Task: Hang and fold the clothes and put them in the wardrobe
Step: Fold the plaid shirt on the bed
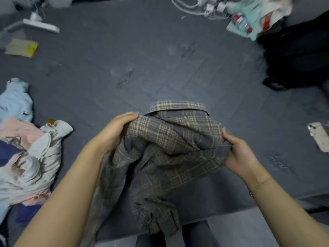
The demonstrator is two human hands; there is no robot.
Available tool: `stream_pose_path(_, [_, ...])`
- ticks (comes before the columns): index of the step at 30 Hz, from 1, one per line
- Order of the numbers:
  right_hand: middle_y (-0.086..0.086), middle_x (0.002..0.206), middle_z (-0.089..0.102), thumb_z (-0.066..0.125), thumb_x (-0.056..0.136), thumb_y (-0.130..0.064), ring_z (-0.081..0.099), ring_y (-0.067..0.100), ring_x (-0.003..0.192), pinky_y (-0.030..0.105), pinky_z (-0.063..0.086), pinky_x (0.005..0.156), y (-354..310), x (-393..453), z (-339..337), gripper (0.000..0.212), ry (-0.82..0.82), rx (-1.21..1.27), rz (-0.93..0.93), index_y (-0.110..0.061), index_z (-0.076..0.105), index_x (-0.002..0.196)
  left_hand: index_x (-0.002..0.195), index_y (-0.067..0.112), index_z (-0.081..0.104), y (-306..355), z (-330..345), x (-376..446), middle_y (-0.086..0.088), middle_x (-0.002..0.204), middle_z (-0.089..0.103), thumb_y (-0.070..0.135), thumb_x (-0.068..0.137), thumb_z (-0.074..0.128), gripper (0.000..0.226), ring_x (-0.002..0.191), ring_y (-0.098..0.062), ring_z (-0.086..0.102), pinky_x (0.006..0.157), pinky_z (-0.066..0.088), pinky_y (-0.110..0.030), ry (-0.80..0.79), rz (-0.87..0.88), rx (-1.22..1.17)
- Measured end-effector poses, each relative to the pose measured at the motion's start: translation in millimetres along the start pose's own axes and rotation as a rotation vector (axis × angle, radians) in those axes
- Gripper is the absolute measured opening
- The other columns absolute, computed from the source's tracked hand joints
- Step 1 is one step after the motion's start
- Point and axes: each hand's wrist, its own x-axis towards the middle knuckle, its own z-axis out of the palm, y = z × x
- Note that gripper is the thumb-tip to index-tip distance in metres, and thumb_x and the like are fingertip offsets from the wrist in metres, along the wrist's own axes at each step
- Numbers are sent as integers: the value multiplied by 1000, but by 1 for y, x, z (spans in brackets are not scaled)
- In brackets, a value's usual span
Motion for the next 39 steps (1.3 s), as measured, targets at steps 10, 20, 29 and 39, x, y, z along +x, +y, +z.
stream_pose_path(10, [6, 96, 73, 65, 77, -12, 70, 14, 83, 24, 57, 71, -159, -160, 62, 31, -31, -212, -480, -14, 70, 108, 110, -2, 65, 125, 86, -98, -10, 112, 70, 36, 85, 63, 46, 104, -16, 65, 92, 50, -26, -596, -201, 597])
stream_pose_path(20, [10, 91, 75, 71, 77, -5, 70, 16, 81, 22, 55, 70, -222, -243, 69, 29, 102, -542, -635, -1, 71, 105, 106, 12, 70, 218, 153, -145, -1, 97, 75, 12, 100, 48, 23, 85, -11, 71, 74, 56, -24, -373, 292, 476])
stream_pose_path(29, [6, 78, 64, 64, 89, -8, 59, 8, 65, 14, 48, 61, -346, -329, 105, 3, 138, -646, -1071, -7, 64, 86, 92, 14, 76, 399, 205, -203, -4, 97, 76, 47, 76, 74, 37, 92, -13, 72, 75, 56, -20, -517, 645, 974])
stream_pose_path(39, [-2, 68, 64, 63, 70, -77, 57, 8, 63, 21, 40, 58, -408, -417, 114, 72, 206, -1261, -1066, -7, 69, 80, 106, 12, 73, 468, 227, -214, -12, 112, 71, 66, 75, 71, 62, 101, -25, 70, 82, 57, -32, -532, 840, 635])
